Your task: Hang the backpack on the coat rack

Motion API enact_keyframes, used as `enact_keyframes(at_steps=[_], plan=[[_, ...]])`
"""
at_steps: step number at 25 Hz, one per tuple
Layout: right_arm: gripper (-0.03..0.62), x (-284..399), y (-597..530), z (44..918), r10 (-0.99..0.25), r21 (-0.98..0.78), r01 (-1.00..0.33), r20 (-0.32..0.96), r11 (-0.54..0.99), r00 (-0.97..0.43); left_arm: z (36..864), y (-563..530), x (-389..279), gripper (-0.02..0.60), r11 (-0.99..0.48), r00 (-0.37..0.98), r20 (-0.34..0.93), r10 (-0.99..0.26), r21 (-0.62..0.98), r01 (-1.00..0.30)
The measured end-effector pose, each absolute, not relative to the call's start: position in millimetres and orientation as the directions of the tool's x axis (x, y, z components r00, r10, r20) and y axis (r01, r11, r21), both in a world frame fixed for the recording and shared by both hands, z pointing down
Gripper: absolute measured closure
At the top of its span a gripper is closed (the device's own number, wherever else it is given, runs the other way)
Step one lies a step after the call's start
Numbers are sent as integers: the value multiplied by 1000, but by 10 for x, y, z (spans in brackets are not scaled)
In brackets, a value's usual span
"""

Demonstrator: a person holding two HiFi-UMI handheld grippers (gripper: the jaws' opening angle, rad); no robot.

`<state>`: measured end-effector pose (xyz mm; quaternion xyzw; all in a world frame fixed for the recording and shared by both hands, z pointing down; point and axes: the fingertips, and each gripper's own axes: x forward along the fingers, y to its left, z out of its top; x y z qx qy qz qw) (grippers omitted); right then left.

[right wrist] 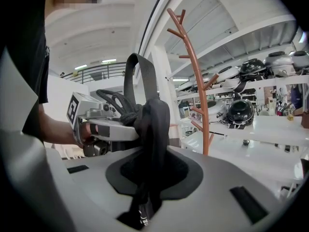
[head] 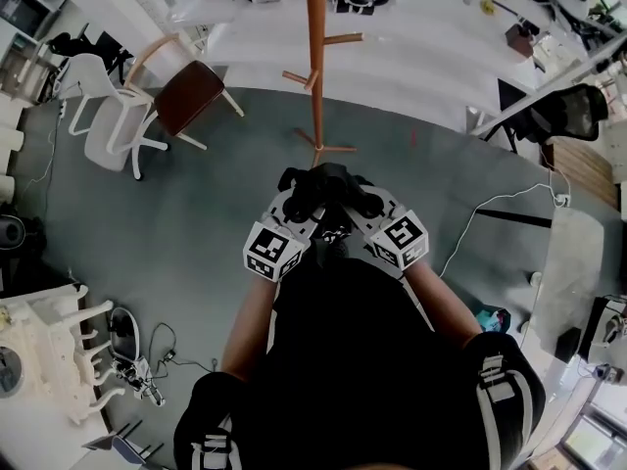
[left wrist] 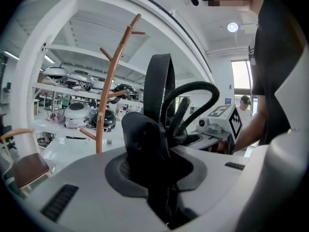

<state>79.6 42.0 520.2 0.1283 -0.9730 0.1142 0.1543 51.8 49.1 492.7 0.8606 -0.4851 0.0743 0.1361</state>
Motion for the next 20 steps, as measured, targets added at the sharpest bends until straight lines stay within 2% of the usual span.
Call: enact_keyframes(at_steps=[20], plan=[[514,-103,-515,5326,-396,-215,-481,343,850,-852,5042,-509,-387,474,-651,673,270,-688,178,-738]])
